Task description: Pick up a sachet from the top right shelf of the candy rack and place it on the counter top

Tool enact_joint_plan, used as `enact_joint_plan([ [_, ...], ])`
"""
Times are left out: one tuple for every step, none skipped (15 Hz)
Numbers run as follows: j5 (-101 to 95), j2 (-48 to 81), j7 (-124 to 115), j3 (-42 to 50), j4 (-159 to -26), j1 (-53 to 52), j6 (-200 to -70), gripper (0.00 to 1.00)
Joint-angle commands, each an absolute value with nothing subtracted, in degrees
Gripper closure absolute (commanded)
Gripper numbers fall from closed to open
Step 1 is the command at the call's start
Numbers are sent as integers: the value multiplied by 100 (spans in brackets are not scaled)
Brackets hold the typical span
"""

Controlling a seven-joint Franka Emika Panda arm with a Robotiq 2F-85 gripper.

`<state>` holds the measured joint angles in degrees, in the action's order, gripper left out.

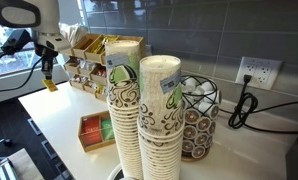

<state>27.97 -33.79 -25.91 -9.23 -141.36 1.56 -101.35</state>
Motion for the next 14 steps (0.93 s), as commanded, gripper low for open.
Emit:
enact_joint_plan([
  [2019,-2789,-2608,-1206,-14112,78,-10114,100],
  [1744,-2665,-2645,-1280,-14146,80,-10144,100],
  [1453,-2556,-2696,-1333,-14167,89,-10136,100],
  [1216,-2459,-2743,-1371,-14172,76,-10145,100],
  [1025,-2368,-2803,-1386,-14172,69,-10166,100],
  [869,-2291,-2860,-1397,-14182,57,-10254,100],
  [761,-2228,-2916,-1395,-14186,43,-10329,100],
  [681,-2185,-2971,-1389,-14195,32,-10443,95],
  [648,-2152,-3029,-1371,-14196,16,-10545,73],
  [702,-2135,-3004,-1327,-14200,-16,-10643,71],
  [763,-2181,-2970,-1288,-14209,-43,-10719,70],
  [803,-2238,-2906,-1252,-14222,-64,-10780,63],
  [830,-2352,-2853,-1207,-14239,-78,-10790,56],
  [823,-2471,-2788,-1171,-14256,-93,-10785,49],
])
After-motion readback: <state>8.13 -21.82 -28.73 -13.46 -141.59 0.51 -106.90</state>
